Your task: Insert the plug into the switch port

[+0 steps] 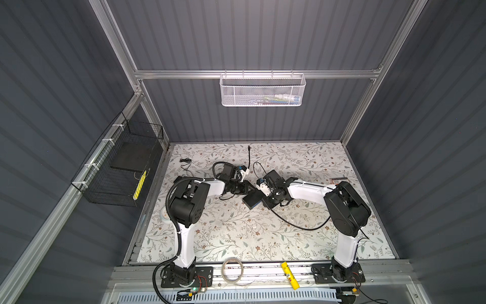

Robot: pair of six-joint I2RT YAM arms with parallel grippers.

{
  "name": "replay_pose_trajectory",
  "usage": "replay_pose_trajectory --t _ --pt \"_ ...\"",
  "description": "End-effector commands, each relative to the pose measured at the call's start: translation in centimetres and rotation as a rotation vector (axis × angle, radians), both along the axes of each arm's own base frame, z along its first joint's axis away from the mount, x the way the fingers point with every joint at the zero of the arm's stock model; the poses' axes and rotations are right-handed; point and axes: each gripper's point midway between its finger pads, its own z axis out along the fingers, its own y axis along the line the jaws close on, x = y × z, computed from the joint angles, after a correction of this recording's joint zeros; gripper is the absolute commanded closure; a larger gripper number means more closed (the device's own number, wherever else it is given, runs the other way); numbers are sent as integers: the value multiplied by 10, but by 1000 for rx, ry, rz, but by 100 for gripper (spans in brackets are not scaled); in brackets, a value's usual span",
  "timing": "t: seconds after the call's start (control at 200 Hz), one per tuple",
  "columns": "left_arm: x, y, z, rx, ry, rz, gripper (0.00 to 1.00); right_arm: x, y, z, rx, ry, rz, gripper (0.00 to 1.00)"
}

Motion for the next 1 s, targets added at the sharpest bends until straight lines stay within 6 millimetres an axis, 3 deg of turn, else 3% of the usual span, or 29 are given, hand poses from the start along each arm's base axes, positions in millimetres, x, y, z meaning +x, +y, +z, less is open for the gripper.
replay_pose_trajectory --t 0.0,0.2,0.45,0.665,0.85,0.996 --pt "-35 21 -51 136 182 8 75 2 2 -6 -11 9 -12 86" --pt "-36 21 -54 134 188 13 75 9 7 4 7 -12 -54 100" --pt "-46 16 -65 138 212 8 76 26 19 25 79 -55 -119 100" --pt "-57 7 -72 126 236 -5 76 37 28 31 108 -72 -144 100" --pt "-67 12 -78 138 258 -10 76 47 34 45 137 -99 -162 100" --pt "-70 12 -80 135 266 -12 77 46 30 33 117 -91 -185 100"
